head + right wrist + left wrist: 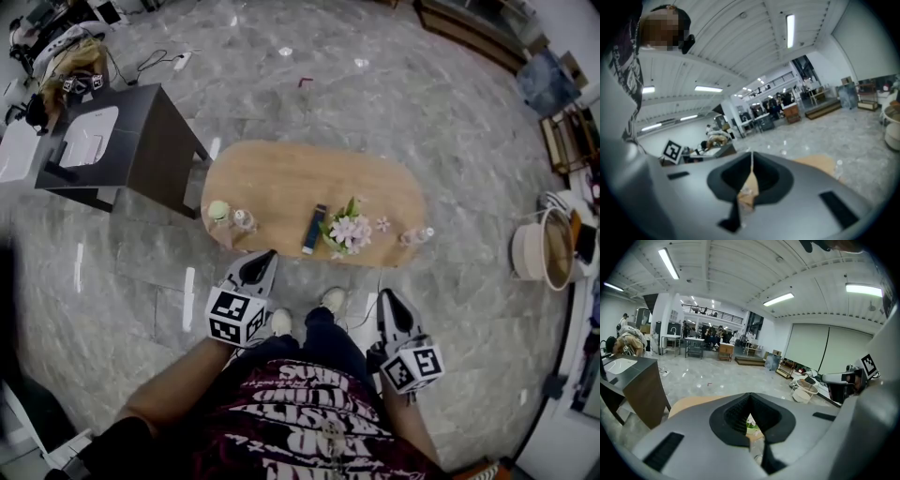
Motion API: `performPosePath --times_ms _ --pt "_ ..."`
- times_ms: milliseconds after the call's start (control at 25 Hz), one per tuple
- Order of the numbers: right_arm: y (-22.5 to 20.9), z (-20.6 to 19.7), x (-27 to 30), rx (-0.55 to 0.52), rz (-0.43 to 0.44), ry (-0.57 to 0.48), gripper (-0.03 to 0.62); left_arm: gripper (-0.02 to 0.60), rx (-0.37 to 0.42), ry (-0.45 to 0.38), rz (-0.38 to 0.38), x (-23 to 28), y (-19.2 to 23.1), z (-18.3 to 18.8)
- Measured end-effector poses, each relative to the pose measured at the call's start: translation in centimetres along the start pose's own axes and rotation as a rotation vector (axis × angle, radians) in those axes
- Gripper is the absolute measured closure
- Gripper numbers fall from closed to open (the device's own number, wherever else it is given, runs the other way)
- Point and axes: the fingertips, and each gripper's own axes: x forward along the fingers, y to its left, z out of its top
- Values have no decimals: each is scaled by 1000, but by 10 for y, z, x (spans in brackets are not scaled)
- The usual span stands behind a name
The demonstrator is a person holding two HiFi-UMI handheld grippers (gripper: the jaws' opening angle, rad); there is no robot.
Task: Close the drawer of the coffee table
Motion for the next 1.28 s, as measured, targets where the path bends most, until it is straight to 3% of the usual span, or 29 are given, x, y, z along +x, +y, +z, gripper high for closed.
performPosePath --times_ms 320,600,960,1280 --pt "-54 34 17 10 3 -18 559 560 17 12 -4 54 -22 23" --pt "-98 67 38 -2 55 -24 559 560 17 -15 43 93 -35 51" --pt "-128 93 58 0 153 -20 559 560 6 -28 151 100 -44 69" --pt "-151 102 56 53 152 -55 559 560 58 -9 152 108 -59 84"
